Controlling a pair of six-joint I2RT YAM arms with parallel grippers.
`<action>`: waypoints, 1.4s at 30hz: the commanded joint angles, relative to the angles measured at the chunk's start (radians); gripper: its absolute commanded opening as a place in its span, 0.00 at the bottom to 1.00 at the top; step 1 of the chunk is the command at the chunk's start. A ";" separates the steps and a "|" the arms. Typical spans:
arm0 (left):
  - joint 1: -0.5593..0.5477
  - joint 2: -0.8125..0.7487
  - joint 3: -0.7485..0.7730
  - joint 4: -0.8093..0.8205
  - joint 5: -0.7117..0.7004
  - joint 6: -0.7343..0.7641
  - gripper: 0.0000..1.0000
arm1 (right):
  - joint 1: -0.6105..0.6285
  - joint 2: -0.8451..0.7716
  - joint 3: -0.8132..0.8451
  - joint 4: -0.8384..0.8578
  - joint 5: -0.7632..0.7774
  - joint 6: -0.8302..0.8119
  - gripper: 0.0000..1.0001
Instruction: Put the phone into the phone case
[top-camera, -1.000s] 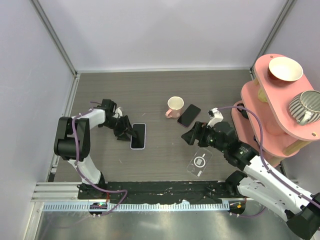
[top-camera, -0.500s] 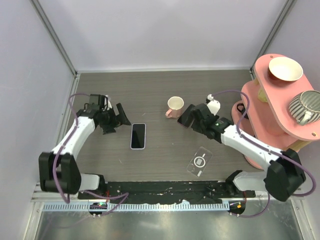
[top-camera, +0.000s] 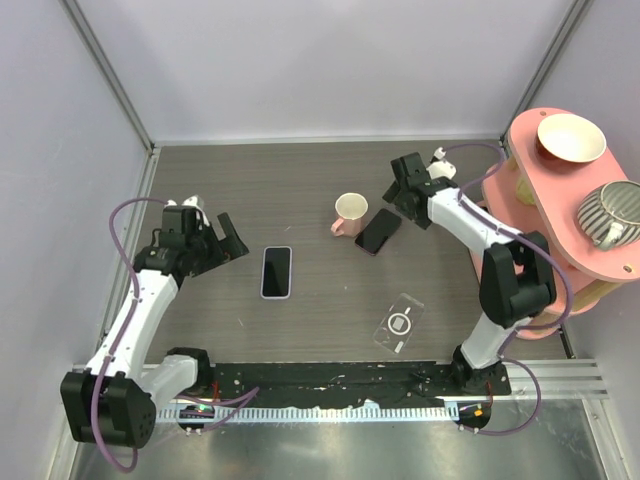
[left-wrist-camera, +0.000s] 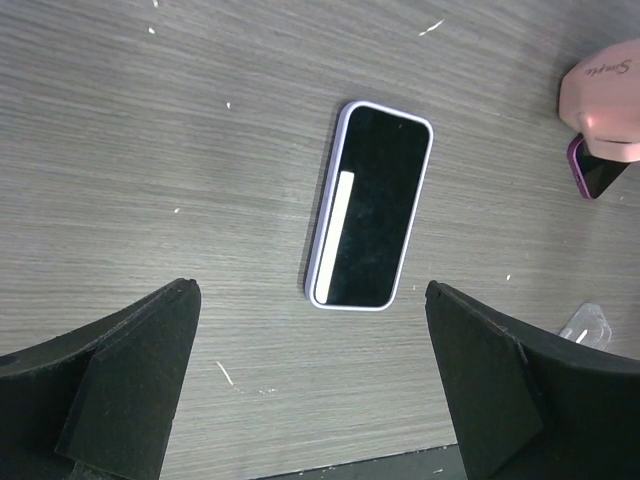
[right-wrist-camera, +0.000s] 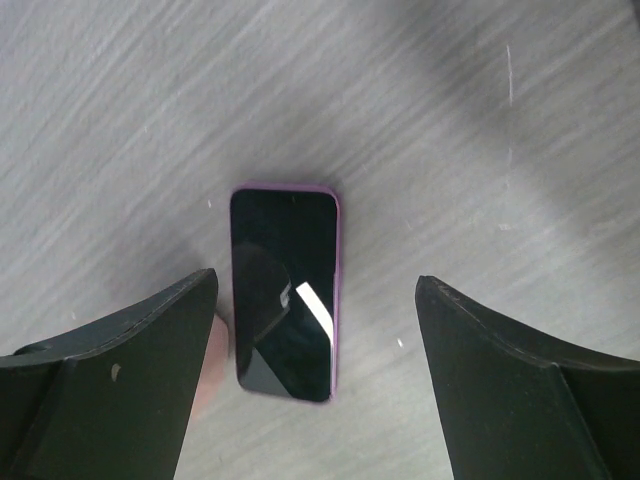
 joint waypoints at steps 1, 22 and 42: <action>0.004 -0.035 0.003 0.028 -0.020 0.005 1.00 | -0.032 0.117 0.147 -0.039 -0.003 0.007 0.87; 0.004 -0.037 0.003 0.040 0.022 0.004 0.99 | -0.037 0.534 0.556 -0.287 -0.038 0.010 0.91; 0.004 -0.058 -0.001 0.040 0.022 0.002 0.99 | -0.006 0.551 0.533 -0.332 -0.097 0.145 0.92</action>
